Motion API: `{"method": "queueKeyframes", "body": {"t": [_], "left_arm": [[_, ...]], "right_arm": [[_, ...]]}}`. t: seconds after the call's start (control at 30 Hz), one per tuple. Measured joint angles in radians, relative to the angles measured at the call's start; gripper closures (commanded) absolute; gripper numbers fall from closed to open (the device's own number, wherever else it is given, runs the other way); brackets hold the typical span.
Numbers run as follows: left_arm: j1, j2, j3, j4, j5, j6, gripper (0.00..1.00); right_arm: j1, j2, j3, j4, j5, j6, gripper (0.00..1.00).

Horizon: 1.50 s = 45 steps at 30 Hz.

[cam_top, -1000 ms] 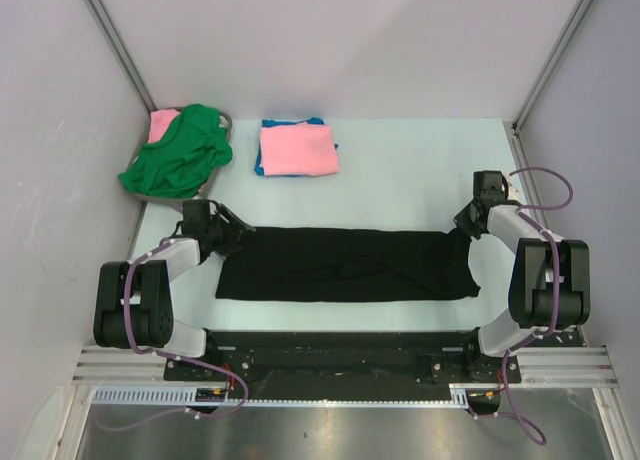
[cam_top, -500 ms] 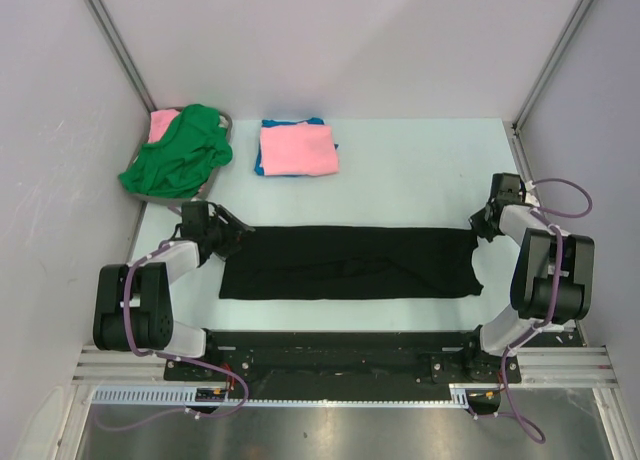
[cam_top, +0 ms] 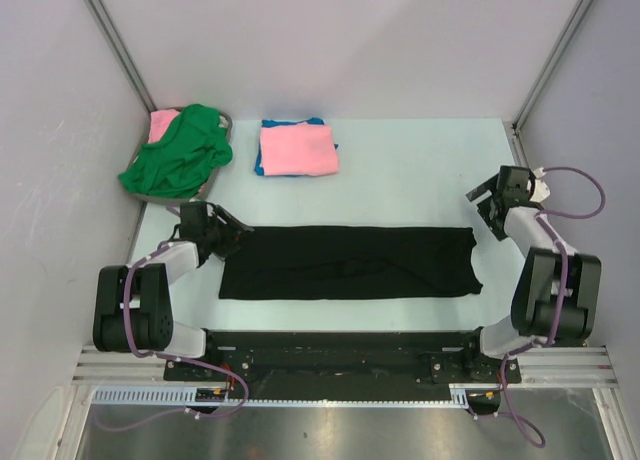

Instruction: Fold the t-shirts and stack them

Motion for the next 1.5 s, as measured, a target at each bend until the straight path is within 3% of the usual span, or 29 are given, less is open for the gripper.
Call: {"method": "queueKeyframes", "body": {"t": [0.07,0.17,0.2,0.3,0.47,0.67,1.1,1.5], "left_arm": [[0.001,-0.004,0.000,-0.002,0.000,0.000,0.29],[0.004,-0.022,0.000,-0.024,0.003,-0.001,0.17],[0.005,-0.029,0.001,-0.032,0.009,0.000,0.00],[0.005,-0.057,0.019,-0.080,0.046,0.010,0.00],[0.002,-0.112,0.103,-0.176,0.115,0.043,0.00],[0.002,-0.235,0.158,-0.260,0.158,0.092,0.00],[0.007,-0.274,0.146,-0.313,0.185,0.119,0.00],[0.018,-0.281,0.114,-0.314,0.193,0.124,0.00]], "right_arm": [[0.030,-0.086,0.006,-0.026,0.014,-0.027,0.00],[0.108,-0.214,0.022,-0.055,0.008,-0.079,0.00],[0.137,-0.253,0.029,-0.061,-0.012,-0.105,0.00],[0.206,-0.300,0.055,-0.067,-0.166,-0.180,0.03],[0.285,-0.216,0.061,-0.102,-0.325,-0.266,0.11],[0.367,-0.077,0.059,-0.153,-0.391,-0.320,0.32],[0.467,0.010,0.051,-0.167,-0.337,-0.345,0.39],[0.508,0.016,0.026,-0.201,-0.231,-0.349,0.52]]}}
